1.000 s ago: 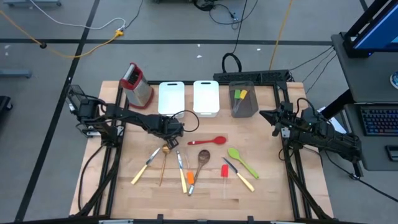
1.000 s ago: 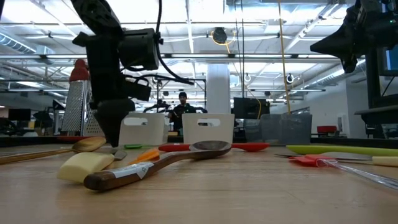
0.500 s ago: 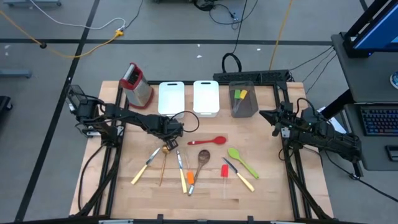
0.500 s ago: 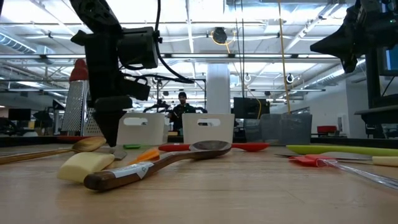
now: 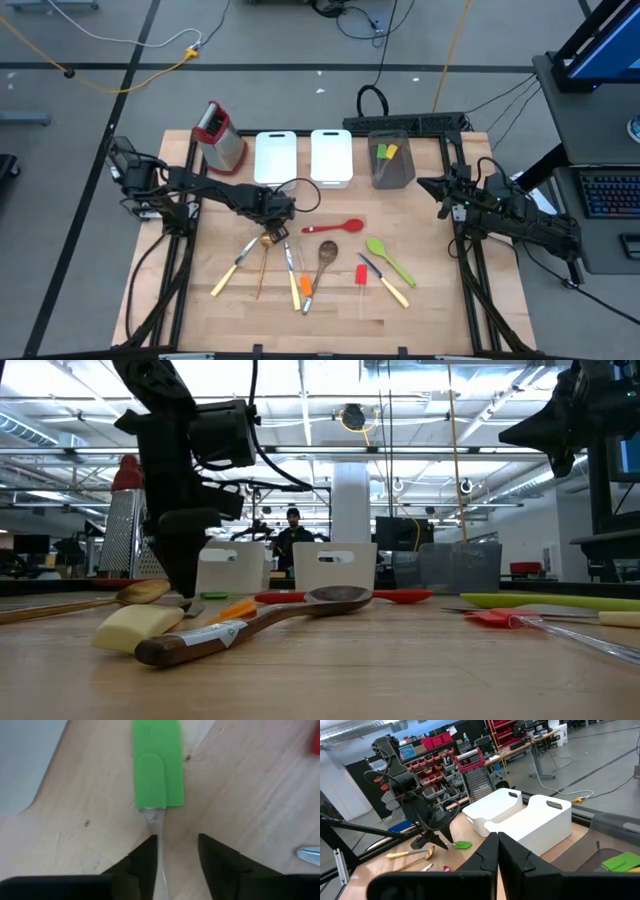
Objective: Pick & Place Kitchen Items
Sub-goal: Put the green silicone spatula into the black bin
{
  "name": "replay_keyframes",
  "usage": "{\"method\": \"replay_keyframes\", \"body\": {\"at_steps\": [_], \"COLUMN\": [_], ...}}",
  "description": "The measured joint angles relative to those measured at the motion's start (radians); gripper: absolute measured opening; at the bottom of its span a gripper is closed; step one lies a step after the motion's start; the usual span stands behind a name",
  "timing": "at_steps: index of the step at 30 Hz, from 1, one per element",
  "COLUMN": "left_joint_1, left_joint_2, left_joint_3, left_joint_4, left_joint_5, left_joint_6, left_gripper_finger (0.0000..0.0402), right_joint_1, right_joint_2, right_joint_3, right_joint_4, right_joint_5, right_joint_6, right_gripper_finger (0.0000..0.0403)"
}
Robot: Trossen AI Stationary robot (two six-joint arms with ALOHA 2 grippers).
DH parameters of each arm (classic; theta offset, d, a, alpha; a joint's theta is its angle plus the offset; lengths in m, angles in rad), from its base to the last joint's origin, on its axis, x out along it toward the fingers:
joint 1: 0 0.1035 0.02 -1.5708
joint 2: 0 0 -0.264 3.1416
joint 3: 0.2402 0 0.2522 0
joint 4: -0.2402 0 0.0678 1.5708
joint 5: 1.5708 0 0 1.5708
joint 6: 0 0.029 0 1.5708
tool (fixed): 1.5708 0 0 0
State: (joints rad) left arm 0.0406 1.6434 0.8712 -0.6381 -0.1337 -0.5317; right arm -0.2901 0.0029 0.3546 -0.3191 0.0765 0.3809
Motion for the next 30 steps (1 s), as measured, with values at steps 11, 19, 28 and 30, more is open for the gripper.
{"method": "replay_keyframes", "body": {"at_steps": [11,19,28,30], "left_joint_1": [0.009,0.046,0.091,0.091], "left_joint_2": [-0.097,-0.008,0.110,0.130], "left_joint_3": [0.021,0.021,0.027,0.028], "left_joint_4": [0.051,0.146,0.179,0.184], "left_joint_5": [-0.052,-0.041,-0.006,0.005], "left_joint_6": [0.010,0.034,0.047,0.051], "left_gripper_finger": [0.0175,0.0175,0.0175,0.0175], "right_joint_1": [0.000,0.000,0.000,0.000], "right_joint_2": [0.000,0.000,0.000,0.000], "right_joint_3": [0.000,0.000,0.000,0.000], "right_joint_4": [0.000,0.000,0.000,0.000], "right_joint_5": [-0.001,0.000,0.000,0.000], "right_joint_6": [0.000,0.011,0.023,0.023], "right_gripper_finger": [0.0000,0.0000,0.0000,0.0000]}}
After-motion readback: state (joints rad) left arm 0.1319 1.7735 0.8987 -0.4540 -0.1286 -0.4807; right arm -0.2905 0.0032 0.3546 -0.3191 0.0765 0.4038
